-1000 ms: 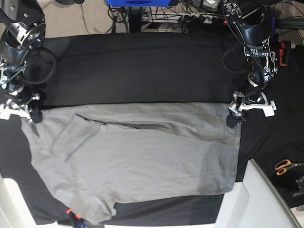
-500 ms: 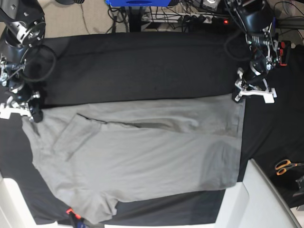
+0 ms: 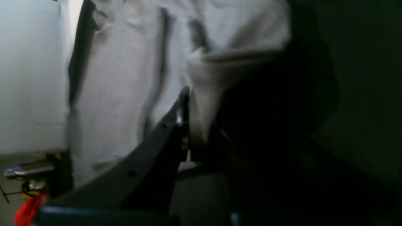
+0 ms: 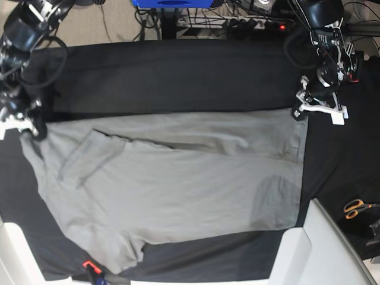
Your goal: Fold the T-shirt properly
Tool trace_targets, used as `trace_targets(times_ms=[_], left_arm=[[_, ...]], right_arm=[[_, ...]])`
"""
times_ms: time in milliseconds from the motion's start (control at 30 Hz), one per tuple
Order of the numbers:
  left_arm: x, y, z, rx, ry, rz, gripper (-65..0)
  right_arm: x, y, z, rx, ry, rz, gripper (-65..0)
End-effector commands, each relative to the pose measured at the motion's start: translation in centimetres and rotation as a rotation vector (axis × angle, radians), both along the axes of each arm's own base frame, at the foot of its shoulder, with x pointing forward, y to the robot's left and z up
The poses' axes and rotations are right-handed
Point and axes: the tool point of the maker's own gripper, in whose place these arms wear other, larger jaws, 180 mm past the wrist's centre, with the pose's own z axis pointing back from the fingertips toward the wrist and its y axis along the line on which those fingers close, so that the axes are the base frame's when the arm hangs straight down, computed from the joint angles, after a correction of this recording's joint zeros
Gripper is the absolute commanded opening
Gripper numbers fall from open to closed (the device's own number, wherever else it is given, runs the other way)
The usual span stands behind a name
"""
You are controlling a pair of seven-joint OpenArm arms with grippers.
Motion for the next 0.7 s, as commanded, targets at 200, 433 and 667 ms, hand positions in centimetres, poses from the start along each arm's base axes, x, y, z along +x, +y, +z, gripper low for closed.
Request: trace_targets(times_ms=[200,433,667], left_arm=[[-2.2,1.2,1.8,0.078,-0.018,-0.022,-65.0],[-5.3,1.2,1.6,0.103,0.025,-0.042,-65.0],[-8.0,1.4,0.6,0.105,0.075,-0.035,-65.0]], right_arm=[[-3.2,-3.4,1.2,-0.043,0.05,-0.016,-64.8],[-6.8,-4.4,1.4,-0.105,0.105,-0.012,-64.8],[-8.7,-4.3,0.4,-0.102,0.145,-0.012,-64.8]])
